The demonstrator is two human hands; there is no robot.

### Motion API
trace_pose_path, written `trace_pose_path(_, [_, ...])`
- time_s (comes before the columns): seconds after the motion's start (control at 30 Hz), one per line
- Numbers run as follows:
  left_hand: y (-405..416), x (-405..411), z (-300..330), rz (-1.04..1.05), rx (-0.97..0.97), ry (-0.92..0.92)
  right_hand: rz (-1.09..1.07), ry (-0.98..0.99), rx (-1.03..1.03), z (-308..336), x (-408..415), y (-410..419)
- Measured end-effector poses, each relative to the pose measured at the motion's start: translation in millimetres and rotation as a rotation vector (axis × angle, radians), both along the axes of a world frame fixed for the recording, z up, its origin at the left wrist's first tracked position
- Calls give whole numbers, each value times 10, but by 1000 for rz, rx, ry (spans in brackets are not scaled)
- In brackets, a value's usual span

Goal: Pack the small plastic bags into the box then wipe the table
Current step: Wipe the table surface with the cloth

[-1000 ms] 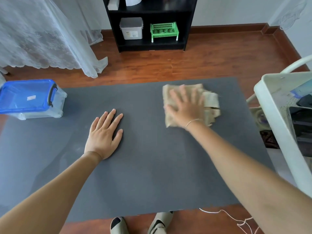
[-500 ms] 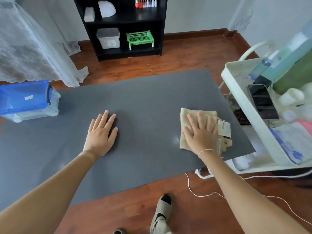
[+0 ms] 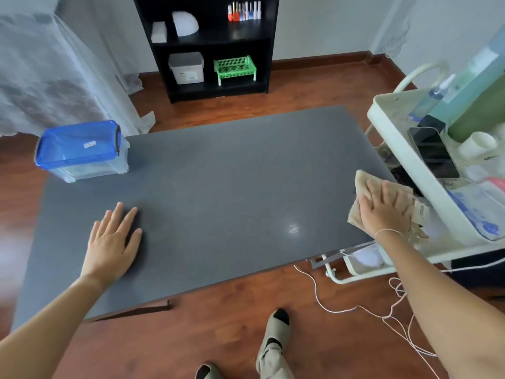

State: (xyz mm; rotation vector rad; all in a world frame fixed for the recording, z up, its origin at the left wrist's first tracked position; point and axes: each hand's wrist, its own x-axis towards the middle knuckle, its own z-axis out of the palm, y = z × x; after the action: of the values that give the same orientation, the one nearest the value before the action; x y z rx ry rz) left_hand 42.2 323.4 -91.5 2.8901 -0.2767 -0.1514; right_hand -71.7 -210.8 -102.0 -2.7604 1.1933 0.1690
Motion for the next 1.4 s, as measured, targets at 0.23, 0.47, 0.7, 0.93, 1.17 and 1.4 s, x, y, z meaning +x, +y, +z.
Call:
trace_pose_path(0.23, [452, -218, -25, 56, 8, 3, 474, -52, 79, 14, 495, 2090])
trace_pose_path(0.47, [955, -409, 32, 131, 16, 20, 1289, -72, 149, 57, 259, 3228])
trace_pose_path(0.7, [1192, -590, 19, 147, -27, 41, 548, 31, 98, 123, 1172, 2649])
trace_pose_path(0.93, [1493, -589, 26, 195, -135, 38, 1346, -16, 184, 80, 591, 4736])
trace_pose_path(1.17, [1587, -511, 69, 175, -172, 54, 1061, -11, 16, 117, 852, 3203])
trace_pose_path(1.4, [1642, -510, 68, 168, -184, 64, 816, 7, 128, 58, 1058, 4372])
